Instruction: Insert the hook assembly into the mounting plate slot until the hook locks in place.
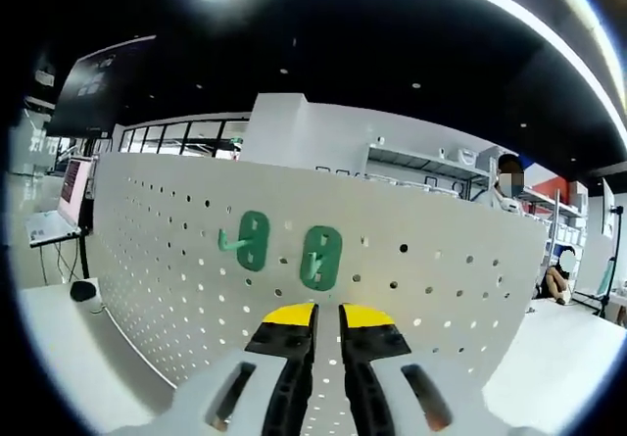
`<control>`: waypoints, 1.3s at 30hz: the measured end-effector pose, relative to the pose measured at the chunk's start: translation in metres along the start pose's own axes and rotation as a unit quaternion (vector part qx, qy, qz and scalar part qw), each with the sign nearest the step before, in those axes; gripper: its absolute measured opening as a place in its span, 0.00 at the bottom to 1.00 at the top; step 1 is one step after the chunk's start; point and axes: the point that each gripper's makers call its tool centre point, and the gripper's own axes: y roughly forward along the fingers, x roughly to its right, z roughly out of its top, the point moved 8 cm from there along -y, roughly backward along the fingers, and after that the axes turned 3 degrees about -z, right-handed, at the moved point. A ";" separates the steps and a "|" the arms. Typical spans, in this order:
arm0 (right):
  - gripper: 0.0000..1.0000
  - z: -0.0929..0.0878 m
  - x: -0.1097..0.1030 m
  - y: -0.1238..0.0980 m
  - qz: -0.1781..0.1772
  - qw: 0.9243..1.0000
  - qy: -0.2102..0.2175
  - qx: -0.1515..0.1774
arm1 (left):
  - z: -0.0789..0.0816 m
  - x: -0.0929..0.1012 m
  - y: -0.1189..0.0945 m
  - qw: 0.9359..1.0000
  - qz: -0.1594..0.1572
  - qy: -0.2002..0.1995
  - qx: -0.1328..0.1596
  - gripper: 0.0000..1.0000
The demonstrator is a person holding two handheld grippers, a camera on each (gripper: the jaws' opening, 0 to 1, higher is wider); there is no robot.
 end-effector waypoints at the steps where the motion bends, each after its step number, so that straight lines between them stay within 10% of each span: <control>1: 0.08 -0.001 0.001 -0.003 0.000 1.000 0.002 0.000 | 0.000 0.000 0.000 1.000 0.000 0.001 -0.002 0.49; 39: 0.18 -0.019 -0.017 -0.150 0.067 0.997 0.033 0.015 | 0.016 -0.034 0.040 0.999 0.010 0.014 -0.036 0.42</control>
